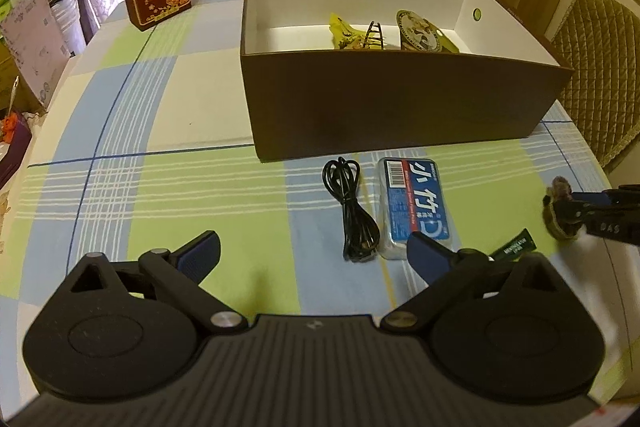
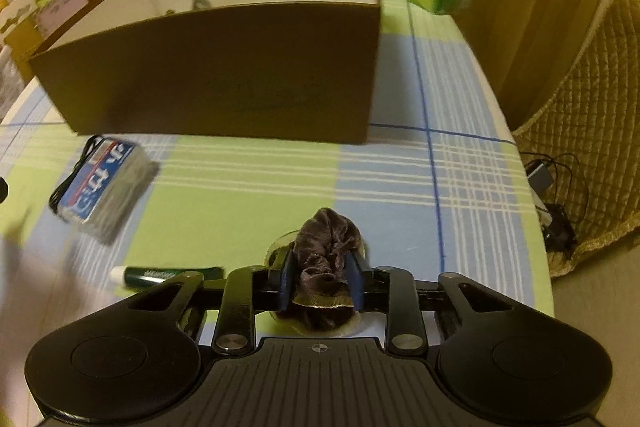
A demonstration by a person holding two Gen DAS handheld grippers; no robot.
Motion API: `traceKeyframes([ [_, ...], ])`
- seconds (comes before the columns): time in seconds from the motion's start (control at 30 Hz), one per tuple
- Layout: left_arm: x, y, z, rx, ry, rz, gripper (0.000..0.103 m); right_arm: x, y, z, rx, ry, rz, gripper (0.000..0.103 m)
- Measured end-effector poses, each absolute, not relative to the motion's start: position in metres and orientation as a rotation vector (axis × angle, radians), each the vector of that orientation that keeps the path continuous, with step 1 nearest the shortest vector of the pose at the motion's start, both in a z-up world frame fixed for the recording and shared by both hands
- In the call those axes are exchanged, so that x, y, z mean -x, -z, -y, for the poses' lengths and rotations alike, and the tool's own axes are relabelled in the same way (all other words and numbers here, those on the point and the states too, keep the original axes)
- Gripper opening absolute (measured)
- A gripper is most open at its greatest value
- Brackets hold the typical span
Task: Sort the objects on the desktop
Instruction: 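Lower the right tool onto the brown dried mushroom and close on it, then grasp the black cable with the left tool while the right tool holds the mushroom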
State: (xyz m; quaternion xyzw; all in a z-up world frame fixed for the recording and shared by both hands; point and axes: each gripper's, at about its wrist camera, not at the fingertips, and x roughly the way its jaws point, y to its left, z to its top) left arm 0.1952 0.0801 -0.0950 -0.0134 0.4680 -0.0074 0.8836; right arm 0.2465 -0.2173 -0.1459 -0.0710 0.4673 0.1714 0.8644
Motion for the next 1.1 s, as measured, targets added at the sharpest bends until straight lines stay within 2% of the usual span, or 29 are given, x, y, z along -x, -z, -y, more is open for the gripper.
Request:
traceKeyframes([
  [0.67,-0.257,0.143,-0.082,0.052,0.110,-0.978,0.063,-0.268,0.148,0.226,0.117,-0.305,-0.955,0.025],
  [0.73,-0.261,0.148,-0.079,0.030,0.119,-0.982,0.055,-0.267,0.148,0.226,0.115,-0.306,-0.956,0.025],
  [0.8,-0.264,0.152,-0.080,0.033,0.130,-0.993,0.042,-0.267,0.148,0.226,0.118,-0.308,-0.956,0.025],
  [0.93,-0.261,0.155,-0.083,0.047,0.175,-0.990,0.031,-0.267,0.149,0.227,0.113,-0.310,-0.955,0.025],
  [1.0,-0.256,0.154,-0.084,0.047,0.196,-0.991,0.020,-0.267,0.149,0.227,0.114,-0.311,-0.954,0.025],
  [1.1,-0.246,0.152,-0.085,0.042,0.222,-1.000,0.012,-0.266,0.150,0.227,0.118,-0.312,-0.952,0.025],
])
